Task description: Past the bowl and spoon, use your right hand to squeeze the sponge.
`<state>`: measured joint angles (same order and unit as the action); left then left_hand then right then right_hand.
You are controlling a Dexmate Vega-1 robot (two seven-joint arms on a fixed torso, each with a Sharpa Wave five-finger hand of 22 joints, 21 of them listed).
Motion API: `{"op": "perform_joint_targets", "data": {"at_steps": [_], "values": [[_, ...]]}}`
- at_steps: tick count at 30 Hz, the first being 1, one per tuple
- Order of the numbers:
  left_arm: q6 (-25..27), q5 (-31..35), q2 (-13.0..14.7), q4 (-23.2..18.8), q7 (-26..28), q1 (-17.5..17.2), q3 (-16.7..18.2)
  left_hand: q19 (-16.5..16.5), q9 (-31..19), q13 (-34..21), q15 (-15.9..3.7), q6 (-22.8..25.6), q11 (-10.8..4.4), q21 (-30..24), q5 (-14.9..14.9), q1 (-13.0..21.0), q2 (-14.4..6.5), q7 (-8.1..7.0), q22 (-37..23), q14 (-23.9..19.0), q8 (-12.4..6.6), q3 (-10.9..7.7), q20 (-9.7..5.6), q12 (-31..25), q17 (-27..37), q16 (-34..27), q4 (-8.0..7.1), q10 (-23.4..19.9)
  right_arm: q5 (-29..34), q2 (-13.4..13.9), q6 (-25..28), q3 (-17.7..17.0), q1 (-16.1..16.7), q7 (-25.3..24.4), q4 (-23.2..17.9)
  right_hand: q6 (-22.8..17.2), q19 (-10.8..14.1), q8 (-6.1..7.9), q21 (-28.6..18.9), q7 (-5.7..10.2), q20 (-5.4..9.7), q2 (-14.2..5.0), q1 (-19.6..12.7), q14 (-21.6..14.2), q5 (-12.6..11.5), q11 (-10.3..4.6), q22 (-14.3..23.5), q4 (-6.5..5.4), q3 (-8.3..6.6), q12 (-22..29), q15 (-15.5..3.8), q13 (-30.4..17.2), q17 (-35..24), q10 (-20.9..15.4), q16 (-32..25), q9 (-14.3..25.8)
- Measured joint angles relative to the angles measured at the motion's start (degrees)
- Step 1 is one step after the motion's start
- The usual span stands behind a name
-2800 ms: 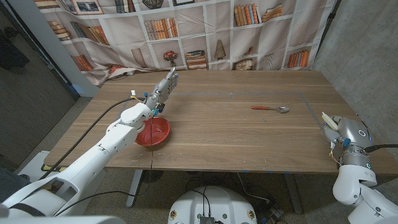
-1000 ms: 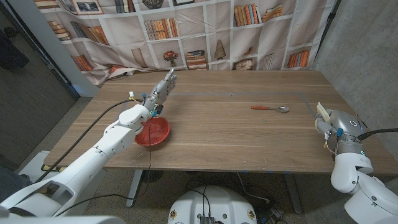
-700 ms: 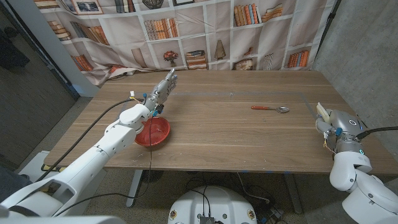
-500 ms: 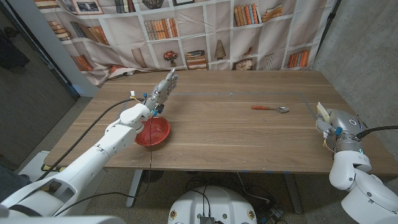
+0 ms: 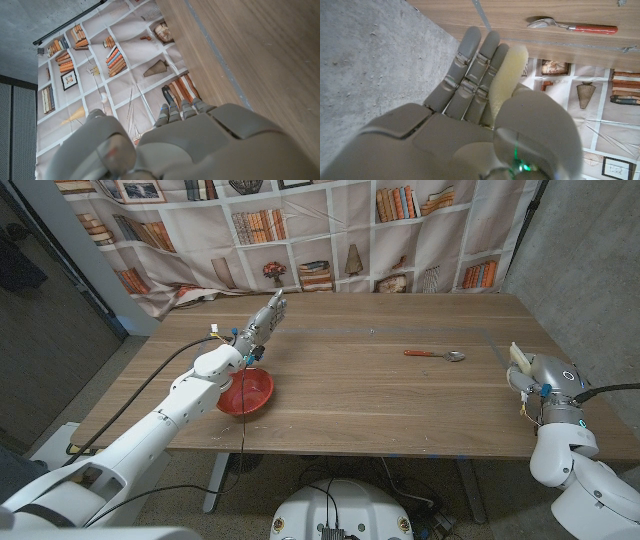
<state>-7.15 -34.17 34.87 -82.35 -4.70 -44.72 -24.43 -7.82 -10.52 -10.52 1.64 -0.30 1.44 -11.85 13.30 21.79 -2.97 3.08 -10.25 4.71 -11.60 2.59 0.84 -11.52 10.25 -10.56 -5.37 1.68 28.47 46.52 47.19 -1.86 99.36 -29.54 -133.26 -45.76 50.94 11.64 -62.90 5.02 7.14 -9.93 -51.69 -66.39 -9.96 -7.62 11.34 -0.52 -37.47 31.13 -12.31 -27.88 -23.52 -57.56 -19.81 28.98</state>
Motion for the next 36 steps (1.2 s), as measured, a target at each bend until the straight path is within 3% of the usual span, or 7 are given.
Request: {"op": "perform_joint_targets", "data": {"at_steps": [4, 7, 12, 19, 26, 32, 36], "values": [[0.12, 0.11, -0.02, 0.20, -0.22, 0.32, -0.09, 0.00, 0.00, 0.00, 0.00, 0.00, 0.00, 0.00, 0.00, 0.00, 0.00, 0.00, 0.00, 0.00, 0.00, 0.00, 0.00, 0.00, 0.00, 0.00, 0.00, 0.00, 0.00, -0.51, -0.40, -0.23, 0.13, -0.63, 0.15, -1.04, -4.24, -0.22, 2.38, 1.05, -1.26, 1.30, 2.45, 5.54, 0.00, 0.49, -1.12, 0.15, -0.15, -4.88, 1.11, 4.77, 3.54, 1.33, 3.97, -2.43], [0.19, 0.16, -0.02, 0.29, -0.33, 0.50, -0.13, 0.00, 0.00, 0.00, 0.00, 0.11, 0.00, 0.00, 0.00, 0.00, 0.00, -0.12, 0.00, 0.00, 0.00, 0.00, 0.00, 0.00, 0.00, 0.00, 0.00, 0.00, -0.01, -0.82, -0.64, -0.29, 0.17, -0.96, 0.22, -2.01, -7.74, -0.22, 4.70, 2.01, -2.29, 2.57, 4.63, 10.15, -0.01, 1.22, -1.55, 0.21, -0.22, -7.93, 3.13, 7.60, 5.66, 2.19, 6.42, -4.02], [0.35, 0.24, -0.02, 0.51, -0.54, 0.90, -0.23, 0.00, 0.00, 0.00, 0.00, 0.21, 0.00, 0.00, 0.00, 0.32, -0.32, -0.21, 0.00, 0.00, 0.00, 0.01, 0.00, 0.00, 0.00, 0.00, 0.01, 0.00, -0.02, -1.43, -0.72, -0.31, 0.09, -1.59, 0.41, -4.22, -11.64, 0.03, 7.11, 2.97, -3.36, 4.03, 6.12, 14.41, -0.07, 1.49, -1.75, 0.70, 0.28, -10.90, 4.94, 10.31, 7.25, 4.25, 7.96, -5.71], [0.51, 0.28, -0.02, 0.97, -0.86, 1.39, -0.29, -0.21, 0.00, 0.00, 0.00, 0.20, 0.00, 0.00, 0.00, 0.31, -0.31, -0.21, 0.00, 0.00, 0.00, 0.16, 0.21, 0.00, 0.00, 0.00, 0.16, 0.00, -0.02, -1.90, -0.26, 0.19, -0.41, -2.03, 0.68, -5.46, -12.14, 0.07, 7.75, 3.97, -3.45, 4.97, 7.06, 15.62, -0.12, 1.55, -1.75, 0.92, 0.99, -12.27, 5.46, 11.81, 7.78, 5.37, 7.96, -6.61], [0.57, 0.28, -0.03, 1.54, -1.21, 1.84, -0.34, -0.20, 0.00, 0.00, 0.00, 0.20, 0.00, 0.00, 0.00, 0.31, -0.32, -0.21, 0.00, 0.00, 0.00, 0.16, 0.20, 0.00, 0.00, 0.00, 0.16, 0.00, -0.06, -2.11, 1.65, 1.43, -1.27, -2.08, 1.08, -6.04, -17.68, 0.07, 10.37, 4.17, -3.89, 4.74, 7.88, 19.10, 0.08, 1.77, -1.58, 1.63, 2.16, -14.19, 6.45, 13.61, 8.10, 7.19, 8.18, -7.71], [0.57, 0.28, -0.05, 1.86, -1.69, 2.07, -0.37, -0.20, 0.00, 0.00, 0.00, 0.20, 0.00, 0.00, 0.00, 0.31, -0.34, -0.21, 0.00, 0.00, 0.00, 0.15, 0.20, 0.00, 0.00, 0.00, 0.16, 0.00, 0.00, -1.35, 3.25, 4.58, -3.01, -2.08, 2.12, -5.69, -20.15, -0.22, 11.52, 4.51, -4.26, 4.30, 8.32, 20.69, 0.23, 1.27, -1.58, 2.09, 3.11, -15.04, 7.12, 14.32, 7.93, 8.13, 8.18, -8.26], [0.57, 0.28, -0.11, 2.44, -1.95, 2.51, -0.45, -0.20, 0.00, 0.00, 0.00, 0.20, -0.02, 0.00, 0.00, -0.15, -1.06, -0.21, 0.00, 0.00, 0.00, 0.15, 0.20, 0.00, 0.00, 0.00, 0.16, 0.02, 0.69, -0.37, 7.43, 6.64, -4.15, -2.07, 2.58, -5.17, -21.38, -0.44, 11.87, 5.03, -4.29, 4.14, 8.49, 21.84, 0.23, 0.97, -1.58, 2.18, 3.65, -15.54, 7.36, 14.81, 7.99, 9.06, 8.21, -8.53]]}}
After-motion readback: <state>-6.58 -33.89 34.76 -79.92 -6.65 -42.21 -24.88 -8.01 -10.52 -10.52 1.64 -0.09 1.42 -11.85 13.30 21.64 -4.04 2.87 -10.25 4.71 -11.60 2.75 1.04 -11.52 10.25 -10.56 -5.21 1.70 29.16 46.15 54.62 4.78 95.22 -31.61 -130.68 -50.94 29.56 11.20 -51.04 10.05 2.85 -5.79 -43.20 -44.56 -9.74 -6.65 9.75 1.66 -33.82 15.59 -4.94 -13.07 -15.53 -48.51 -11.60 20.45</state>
